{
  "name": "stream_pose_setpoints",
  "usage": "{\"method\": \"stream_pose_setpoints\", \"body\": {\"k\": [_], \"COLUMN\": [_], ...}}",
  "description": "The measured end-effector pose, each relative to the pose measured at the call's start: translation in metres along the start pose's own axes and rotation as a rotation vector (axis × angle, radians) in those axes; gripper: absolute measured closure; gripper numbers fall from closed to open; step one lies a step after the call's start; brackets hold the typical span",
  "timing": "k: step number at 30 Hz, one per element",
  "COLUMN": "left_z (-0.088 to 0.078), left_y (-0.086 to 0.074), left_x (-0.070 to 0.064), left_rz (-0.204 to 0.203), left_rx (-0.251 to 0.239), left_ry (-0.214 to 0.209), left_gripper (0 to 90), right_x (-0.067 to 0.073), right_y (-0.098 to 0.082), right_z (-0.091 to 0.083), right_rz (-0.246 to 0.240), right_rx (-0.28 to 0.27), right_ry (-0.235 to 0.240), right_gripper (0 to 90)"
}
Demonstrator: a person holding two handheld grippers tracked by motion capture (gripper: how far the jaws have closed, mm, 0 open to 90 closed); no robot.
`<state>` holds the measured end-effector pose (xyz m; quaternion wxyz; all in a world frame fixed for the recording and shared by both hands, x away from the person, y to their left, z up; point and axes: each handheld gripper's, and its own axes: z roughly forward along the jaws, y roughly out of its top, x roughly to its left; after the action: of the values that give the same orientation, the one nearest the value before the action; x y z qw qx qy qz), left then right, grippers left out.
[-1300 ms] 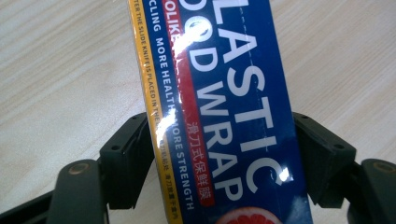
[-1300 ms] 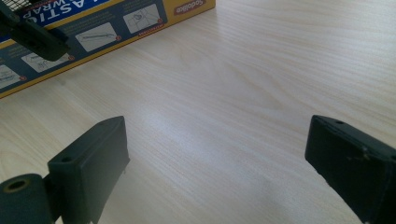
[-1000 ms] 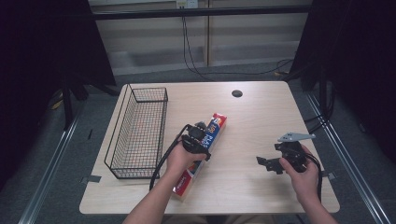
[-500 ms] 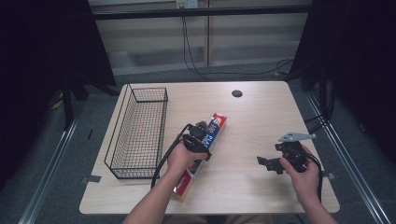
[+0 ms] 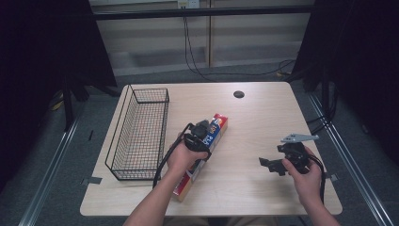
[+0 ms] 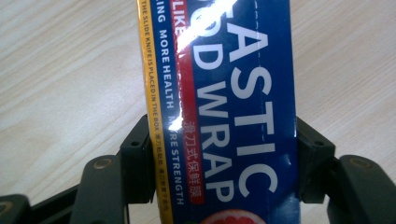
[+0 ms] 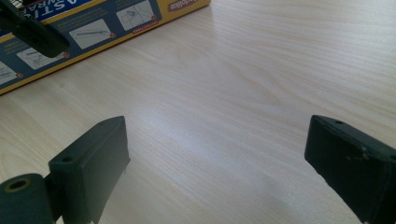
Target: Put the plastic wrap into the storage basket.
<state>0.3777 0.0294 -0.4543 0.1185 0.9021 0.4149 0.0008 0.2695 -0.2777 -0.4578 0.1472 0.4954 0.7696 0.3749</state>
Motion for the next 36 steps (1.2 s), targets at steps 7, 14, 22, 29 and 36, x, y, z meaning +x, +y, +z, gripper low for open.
{"method": "stream_pose_setpoints", "body": {"k": [7, 14, 22, 29, 36], "left_z": [0.0, -0.003, -0.01, -0.022, -0.035], "left_y": [-0.002, -0.002, -0.001, 0.001, 0.002], "left_x": [-0.001, -0.002, -0.005, -0.004, 0.0], "left_rz": [-0.008, -0.009, -0.013, -0.017, -0.027], "left_rx": [-0.011, 0.011, 0.002, -0.001, -0.015], "left_ry": [0.015, 0.019, 0.01, 0.013, 0.003], "left_gripper": [40.0, 41.0, 41.3, 41.7, 41.8], "right_x": [0.0, 0.0, -0.001, -0.002, -0.002], "right_y": [0.0, 0.0, 0.0, 0.001, 0.001], "right_z": [0.0, 0.0, -0.001, -0.002, -0.003], "right_rz": [0.001, 0.003, 0.01, 0.012, 0.011], "right_rx": [-0.004, -0.006, -0.014, -0.018, -0.025], "right_ry": [0.006, 0.007, 0.005, 0.009, 0.005], "right_gripper": [6.0, 6.0, 6.0, 6.0, 6.0]}}
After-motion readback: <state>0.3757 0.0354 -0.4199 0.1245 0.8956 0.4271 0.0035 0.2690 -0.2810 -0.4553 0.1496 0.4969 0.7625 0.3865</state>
